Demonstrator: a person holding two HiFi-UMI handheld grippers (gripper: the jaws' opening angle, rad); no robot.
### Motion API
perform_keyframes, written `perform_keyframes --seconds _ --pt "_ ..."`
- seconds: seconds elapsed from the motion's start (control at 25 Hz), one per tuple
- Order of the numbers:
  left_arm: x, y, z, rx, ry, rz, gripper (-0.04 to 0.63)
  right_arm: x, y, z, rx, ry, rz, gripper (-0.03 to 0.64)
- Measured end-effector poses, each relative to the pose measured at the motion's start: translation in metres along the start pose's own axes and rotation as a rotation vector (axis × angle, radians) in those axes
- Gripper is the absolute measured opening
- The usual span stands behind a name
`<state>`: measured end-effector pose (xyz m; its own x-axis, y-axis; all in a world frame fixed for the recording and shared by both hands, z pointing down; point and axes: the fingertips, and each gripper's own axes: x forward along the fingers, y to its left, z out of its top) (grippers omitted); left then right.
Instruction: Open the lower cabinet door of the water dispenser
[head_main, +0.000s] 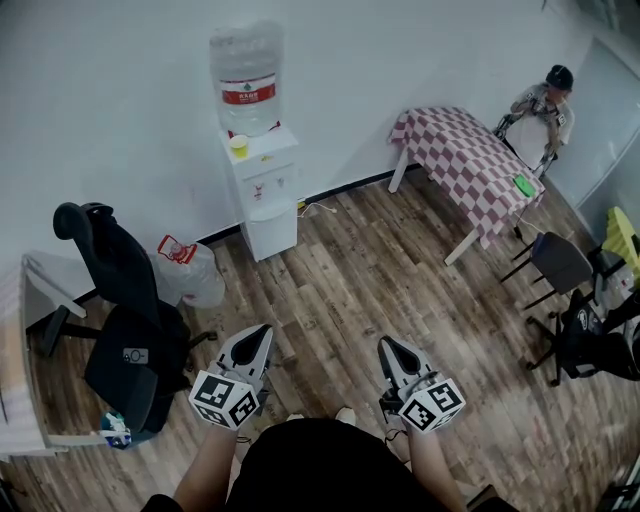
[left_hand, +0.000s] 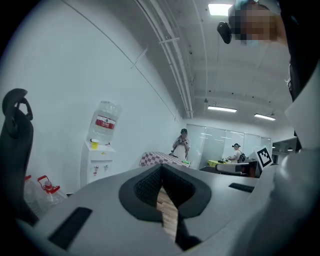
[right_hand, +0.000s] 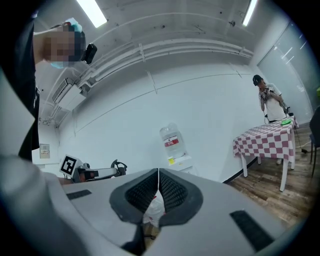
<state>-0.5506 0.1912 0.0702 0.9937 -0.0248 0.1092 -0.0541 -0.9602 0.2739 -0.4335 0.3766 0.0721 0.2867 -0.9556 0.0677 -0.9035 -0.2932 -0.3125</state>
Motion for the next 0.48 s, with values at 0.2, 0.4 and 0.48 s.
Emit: perform_keyframes --seconds 0.2,0.4,0.48 --pt "-0.018 0.015 -0.001 -0.001 0.002 -0.005 0.014 0.004 0.015 -0.003 0.019 -0.013 -0.017 0.023" --pt "-0.032 0.025 -0.001 -0.013 -0.004 -0.014 0.014 0.001 0.028 -0.008 0.003 -0.005 -0.041 0.023" --pt "-0.035 0.026 -0.004 -0.018 -0.001 -0.021 0.014 -0.003 0.031 -0.010 0.003 -0.008 -0.052 0.024"
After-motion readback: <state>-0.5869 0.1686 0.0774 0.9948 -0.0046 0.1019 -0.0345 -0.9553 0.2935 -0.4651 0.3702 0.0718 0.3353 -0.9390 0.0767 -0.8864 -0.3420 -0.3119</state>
